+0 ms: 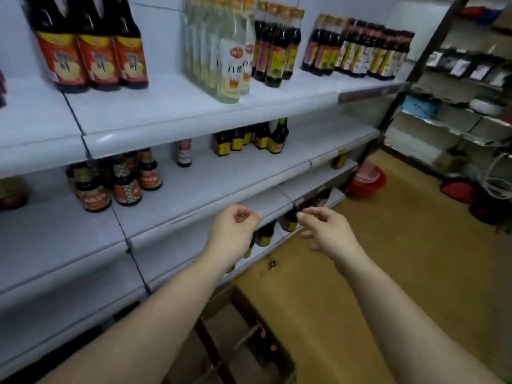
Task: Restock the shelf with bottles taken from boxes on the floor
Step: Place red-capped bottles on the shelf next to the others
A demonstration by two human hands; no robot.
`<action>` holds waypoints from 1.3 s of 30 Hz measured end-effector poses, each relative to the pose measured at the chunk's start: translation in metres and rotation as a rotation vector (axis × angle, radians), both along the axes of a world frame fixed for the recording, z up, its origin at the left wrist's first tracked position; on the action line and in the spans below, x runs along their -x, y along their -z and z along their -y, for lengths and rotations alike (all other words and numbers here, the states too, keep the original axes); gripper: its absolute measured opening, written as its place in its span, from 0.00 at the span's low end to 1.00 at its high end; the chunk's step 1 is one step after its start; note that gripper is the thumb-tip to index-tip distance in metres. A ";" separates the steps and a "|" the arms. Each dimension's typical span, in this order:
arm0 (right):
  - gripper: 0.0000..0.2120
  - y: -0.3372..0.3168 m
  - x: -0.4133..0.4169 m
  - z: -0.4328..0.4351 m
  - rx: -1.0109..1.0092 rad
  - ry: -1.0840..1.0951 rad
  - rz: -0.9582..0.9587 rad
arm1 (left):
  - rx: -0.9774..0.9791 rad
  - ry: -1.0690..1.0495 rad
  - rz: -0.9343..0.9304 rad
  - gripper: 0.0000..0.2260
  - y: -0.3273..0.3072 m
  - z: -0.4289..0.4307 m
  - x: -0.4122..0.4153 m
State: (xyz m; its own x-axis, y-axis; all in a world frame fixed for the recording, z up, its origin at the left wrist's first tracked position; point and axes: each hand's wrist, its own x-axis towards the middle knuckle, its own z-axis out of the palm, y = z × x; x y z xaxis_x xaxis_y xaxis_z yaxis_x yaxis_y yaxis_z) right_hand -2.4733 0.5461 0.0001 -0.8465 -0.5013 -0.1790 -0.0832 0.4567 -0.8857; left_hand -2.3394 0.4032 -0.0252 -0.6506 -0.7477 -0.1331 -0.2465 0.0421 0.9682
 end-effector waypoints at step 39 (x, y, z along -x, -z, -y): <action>0.13 0.732 0.027 -0.099 -0.572 0.367 0.521 | -0.121 0.495 0.678 0.11 0.697 -0.089 0.104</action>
State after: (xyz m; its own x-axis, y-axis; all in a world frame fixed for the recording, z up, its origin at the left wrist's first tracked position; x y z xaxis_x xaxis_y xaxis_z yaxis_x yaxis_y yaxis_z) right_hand -2.5002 0.6450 -0.7322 -0.6769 0.0744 -0.7323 0.5114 0.7631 -0.3951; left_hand -2.4432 0.4919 -0.7219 -0.6498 -0.3533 -0.6730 -0.7556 0.2039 0.6225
